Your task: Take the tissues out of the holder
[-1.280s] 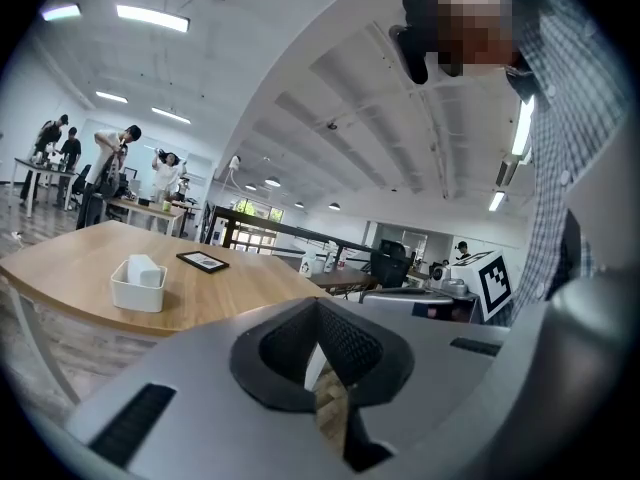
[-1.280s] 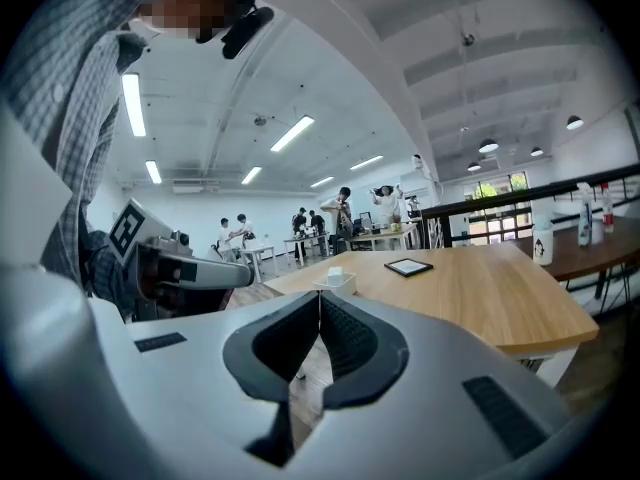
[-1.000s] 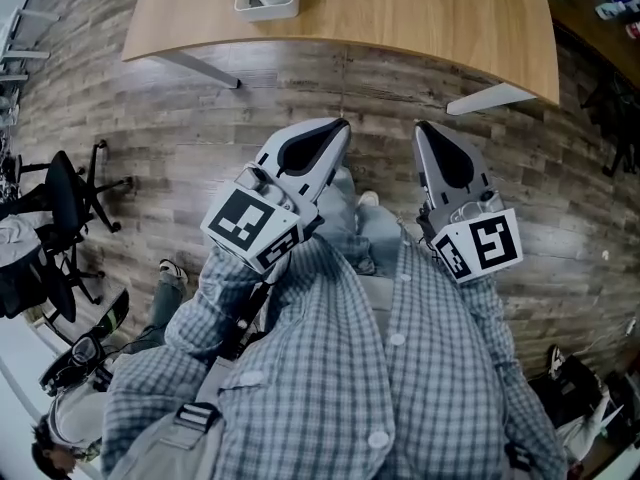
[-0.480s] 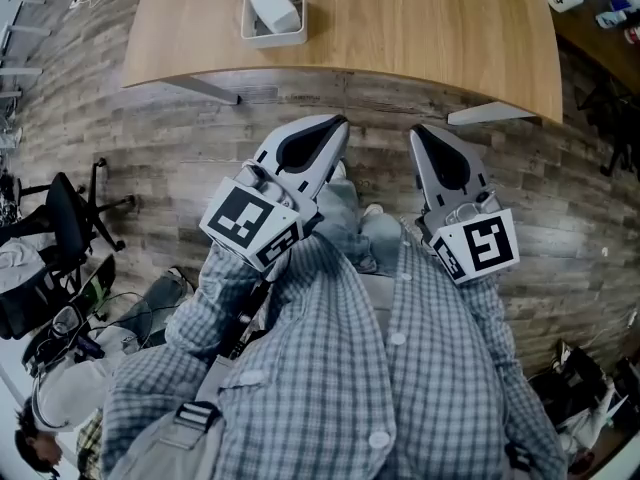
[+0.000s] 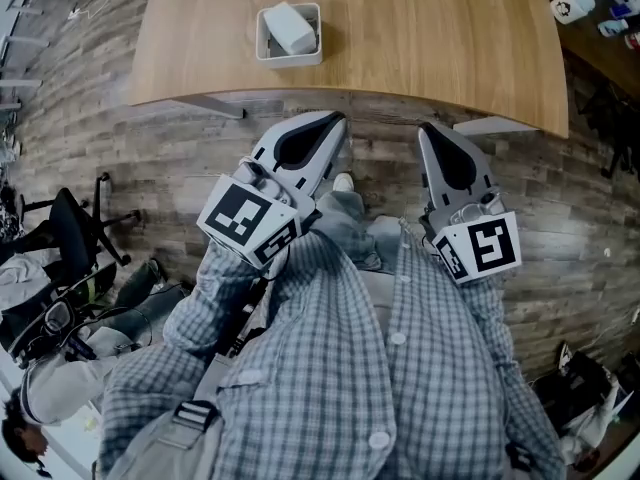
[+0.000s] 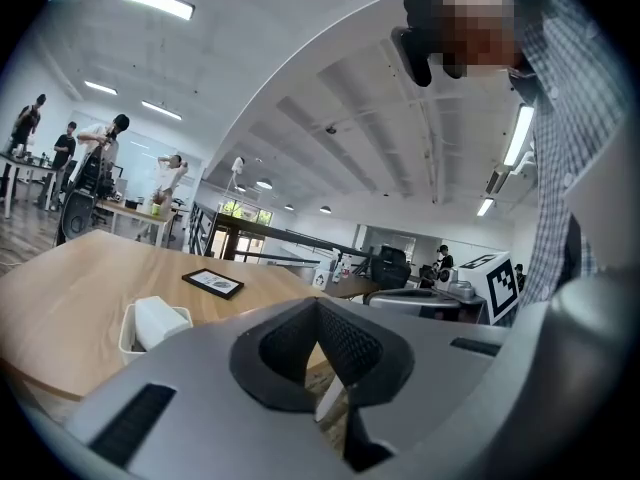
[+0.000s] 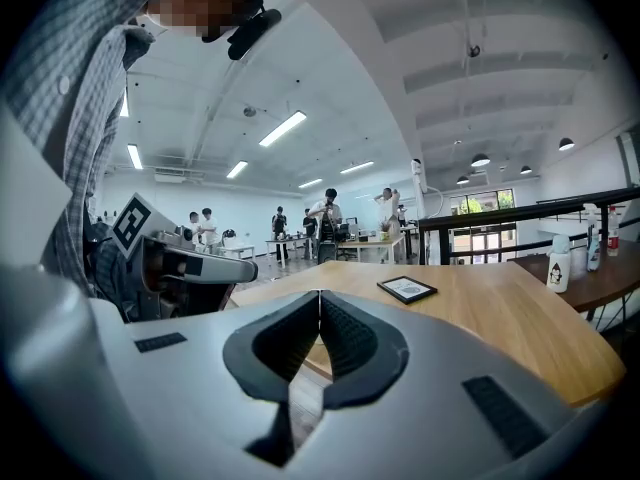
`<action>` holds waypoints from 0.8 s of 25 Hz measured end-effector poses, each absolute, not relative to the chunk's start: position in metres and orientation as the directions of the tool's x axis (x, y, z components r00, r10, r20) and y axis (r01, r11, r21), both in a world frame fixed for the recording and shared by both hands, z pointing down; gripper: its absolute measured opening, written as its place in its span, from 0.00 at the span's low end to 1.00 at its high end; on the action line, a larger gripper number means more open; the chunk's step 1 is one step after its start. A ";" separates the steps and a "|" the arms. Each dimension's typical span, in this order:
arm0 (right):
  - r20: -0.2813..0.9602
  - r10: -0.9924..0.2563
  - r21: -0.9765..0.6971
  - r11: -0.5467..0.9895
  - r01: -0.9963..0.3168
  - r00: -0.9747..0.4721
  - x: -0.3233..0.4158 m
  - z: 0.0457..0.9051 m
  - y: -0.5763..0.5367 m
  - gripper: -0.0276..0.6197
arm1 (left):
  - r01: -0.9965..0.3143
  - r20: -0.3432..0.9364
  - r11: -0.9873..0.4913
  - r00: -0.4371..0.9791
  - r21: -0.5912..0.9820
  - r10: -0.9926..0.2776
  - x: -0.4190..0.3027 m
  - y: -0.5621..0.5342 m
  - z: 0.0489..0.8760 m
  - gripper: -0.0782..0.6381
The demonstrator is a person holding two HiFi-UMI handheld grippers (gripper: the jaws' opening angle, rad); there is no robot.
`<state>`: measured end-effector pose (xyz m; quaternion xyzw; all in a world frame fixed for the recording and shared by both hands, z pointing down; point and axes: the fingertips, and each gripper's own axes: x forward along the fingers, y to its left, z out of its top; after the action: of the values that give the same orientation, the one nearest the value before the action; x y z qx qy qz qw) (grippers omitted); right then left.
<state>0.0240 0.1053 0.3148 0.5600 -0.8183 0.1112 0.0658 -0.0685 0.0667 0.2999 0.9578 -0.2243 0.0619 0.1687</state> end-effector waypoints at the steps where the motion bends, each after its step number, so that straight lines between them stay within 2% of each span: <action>1: 0.234 -0.902 -0.107 0.347 -0.932 -0.363 0.022 0.315 0.103 0.06 | -0.449 0.192 -0.843 0.893 0.295 -0.408 -0.070 0.063 0.300 0.11; 20: 0.263 -0.913 -0.070 0.305 -0.950 -0.312 0.010 0.323 0.074 0.06 | -0.420 0.177 -0.850 0.907 0.318 -0.383 -0.091 0.033 0.312 0.11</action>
<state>0.0096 0.0740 0.3226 0.5799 -0.8030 0.1063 0.0869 -0.0911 0.0330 0.3119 0.9602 -0.2091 0.0533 0.1774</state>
